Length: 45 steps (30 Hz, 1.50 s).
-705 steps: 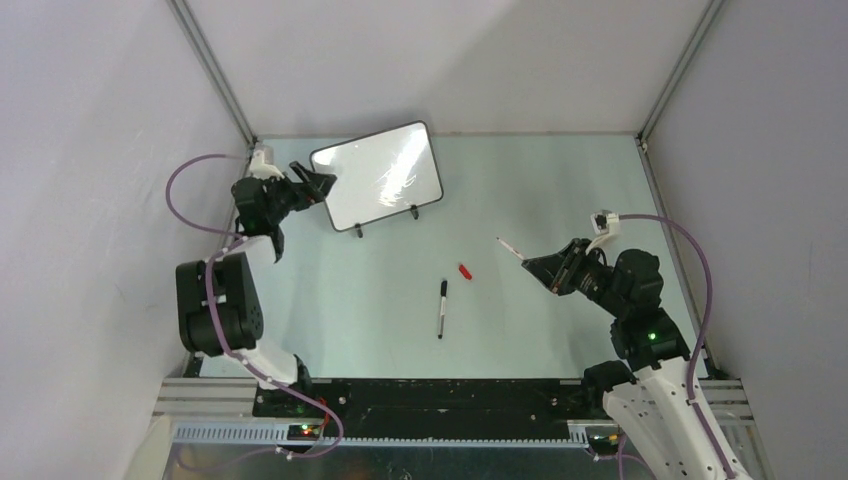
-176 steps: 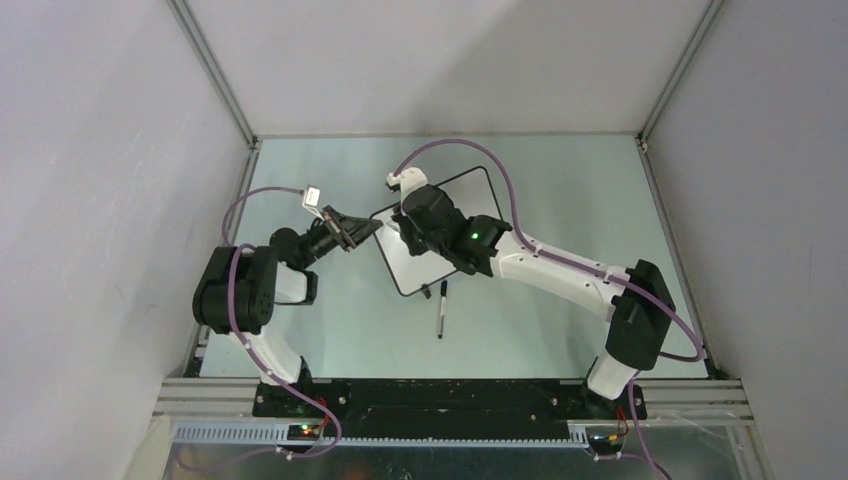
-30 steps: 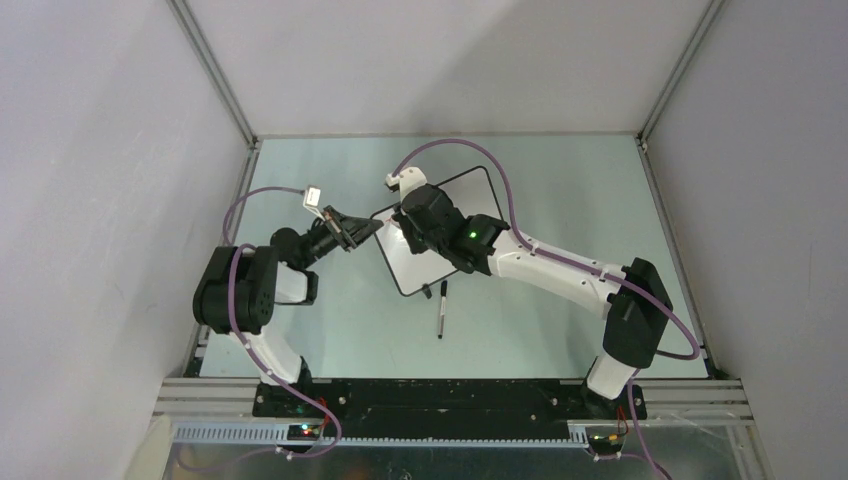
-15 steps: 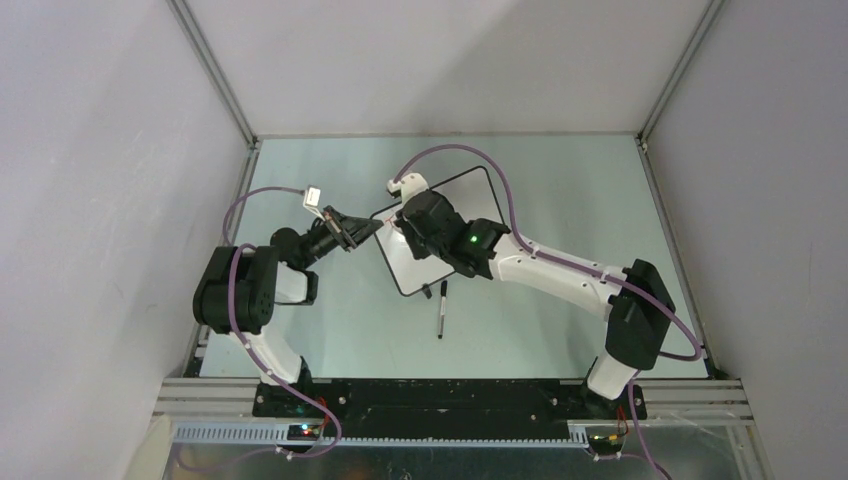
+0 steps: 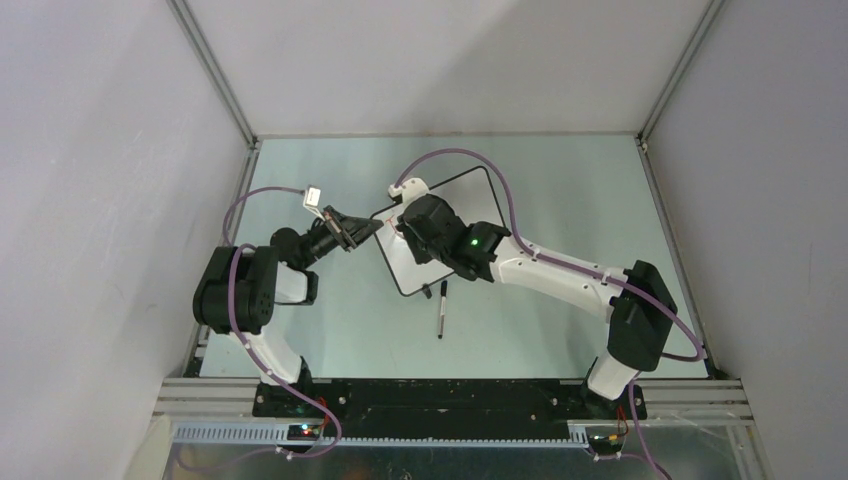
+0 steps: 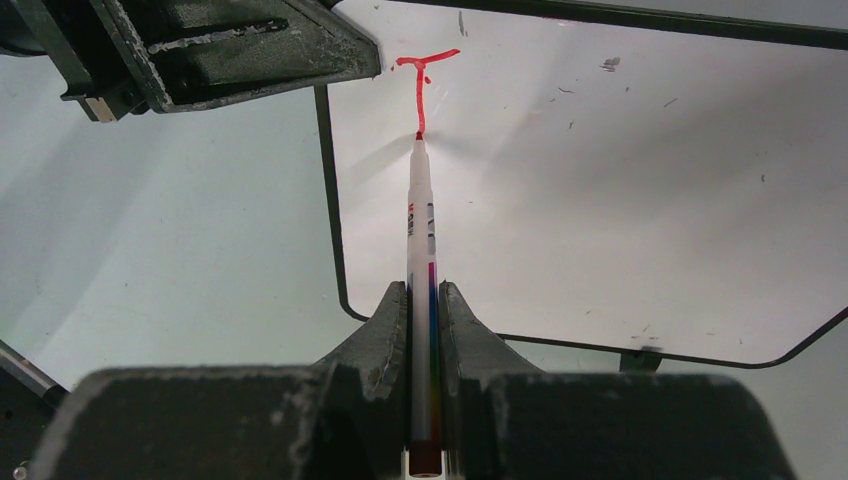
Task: Write a sentence on the whiteboard
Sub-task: Write a sentence on the whiteboard, then move the whiteboard to the center of the board.
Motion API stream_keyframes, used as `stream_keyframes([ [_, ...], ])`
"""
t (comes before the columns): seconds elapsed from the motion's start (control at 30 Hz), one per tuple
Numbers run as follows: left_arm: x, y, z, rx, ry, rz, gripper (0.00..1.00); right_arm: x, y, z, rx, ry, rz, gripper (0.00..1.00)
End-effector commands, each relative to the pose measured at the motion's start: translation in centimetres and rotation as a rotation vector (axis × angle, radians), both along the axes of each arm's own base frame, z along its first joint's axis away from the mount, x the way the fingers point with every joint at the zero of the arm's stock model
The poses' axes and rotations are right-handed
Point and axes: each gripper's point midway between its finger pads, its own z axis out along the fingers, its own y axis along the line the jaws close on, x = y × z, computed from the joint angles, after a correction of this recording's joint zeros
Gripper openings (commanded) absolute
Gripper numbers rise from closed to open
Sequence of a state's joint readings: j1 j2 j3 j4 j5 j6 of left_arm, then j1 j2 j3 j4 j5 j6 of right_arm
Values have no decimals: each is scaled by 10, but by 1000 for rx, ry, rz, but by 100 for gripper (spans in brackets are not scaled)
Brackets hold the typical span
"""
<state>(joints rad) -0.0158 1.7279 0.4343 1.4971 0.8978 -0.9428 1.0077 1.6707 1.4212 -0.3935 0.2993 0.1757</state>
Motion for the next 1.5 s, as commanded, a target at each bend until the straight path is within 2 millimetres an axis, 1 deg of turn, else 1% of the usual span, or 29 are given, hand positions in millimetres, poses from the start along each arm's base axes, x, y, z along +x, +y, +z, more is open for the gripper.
stream_keyframes([
  [0.0, -9, -9, 11, 9, -59, -58, 0, -2, -6, 25, 44, -39, -15, 0],
  [0.17, -8, -9, 12, 7, -57, -62, 0, -1, -11, 48, 84, -84, -21, 0],
  [0.2, -8, -9, 12, 6, -57, -63, 0, -2, -12, 49, 87, -87, -23, 0],
  [0.23, -8, -9, 13, 5, -58, -63, 3, -1, -13, 56, 105, -101, -29, 0],
  [0.27, -8, -9, 13, 5, -58, -62, 13, -2, -15, 55, 107, -103, -32, 0],
  [0.3, -8, -9, 14, 4, -60, -58, 19, -1, -17, 62, 128, -118, -36, 0],
  [0.33, -8, -8, 15, 5, -66, -57, 30, -2, -19, 60, 128, -118, -38, 0],
  [0.4, -9, -8, 15, 6, -68, -51, 40, -3, -22, 68, 157, -134, -45, 0],
  [0.43, -9, -8, 15, 6, -67, -48, 42, -3, -25, 67, 157, -136, -50, 0],
  [0.47, -9, -7, 15, 6, -68, -46, 44, -2, -27, 71, 169, -143, -58, 0],
  [0.5, -10, -7, 15, 6, -67, -45, 47, -2, -29, 70, 169, -141, -61, 0],
  [0.53, -10, -7, 14, 6, -67, -43, 47, -2, -31, 74, 185, -146, -64, 0],
  [0.57, -11, -7, 14, 7, -65, -43, 48, -2, -33, 72, 185, -144, -67, 0],
  [0.6, -11, -7, 14, 7, -67, -41, 48, -3, -35, 76, 199, -147, -67, 0],
  [0.63, -12, -7, 13, 8, -64, -40, 48, -3, -37, 74, 198, -145, -69, 0],
  [0.67, -12, -7, 12, 9, -63, -40, 47, -3, -39, 78, 212, -149, -72, 0],
  [0.7, -13, -7, 12, 9, -61, -42, 44, -3, -41, 74, 207, -147, -75, 0],
  [0.73, -13, -7, 10, 8, -55, -42, 43, -3, -44, 78, 222, -151, -80, 0],
  [0.77, -12, -7, 10, 7, -52, -42, 39, -3, -45, 74, 219, -146, -81, 0],
  [0.87, -12, -8, 8, 5, -43, -48, 29, -3, -52, 74, 237, -142, -89, 0],
  [0.9, -11, -9, 8, 4, -42, -51, 20, -3, -54, 73, 237, -140, -91, 0],
  [0.93, -10, -9, 10, 5, -48, -58, 14, -4, -55, 73, 241, -136, -90, 0],
  [0.97, -10, -10, 10, 2, -42, -64, 3, -3, -58, 72, 240, -135, -94, 0],
  [1.0, -9, -11, 12, 2, -49, -79, 1, -4, -58, 71, 243, -130, -92, 0],
  [1.03, -9, -12, 11, -2, -37, -91, 0, -3, -59, 72, 248, -132, -94, 0],
  [1.13, -9, -14, 13, -2, -37, -123, 0, -3, -60, 71, 249, -126, -89, 0],
  [1.27, -13, -19, 11, -3, -19, -173, 0, -4, -63, 72, 251, -127, -95, 0],
  [1.37, -20, -28, 8, 0, -5, -233, 0, -4, -67, 75, 262, -132, -99, 0],
  [1.47, -23, -33, 8, 0, 5, -270, 0, -5, -71, 78, 271, -138, -105, 0],
])
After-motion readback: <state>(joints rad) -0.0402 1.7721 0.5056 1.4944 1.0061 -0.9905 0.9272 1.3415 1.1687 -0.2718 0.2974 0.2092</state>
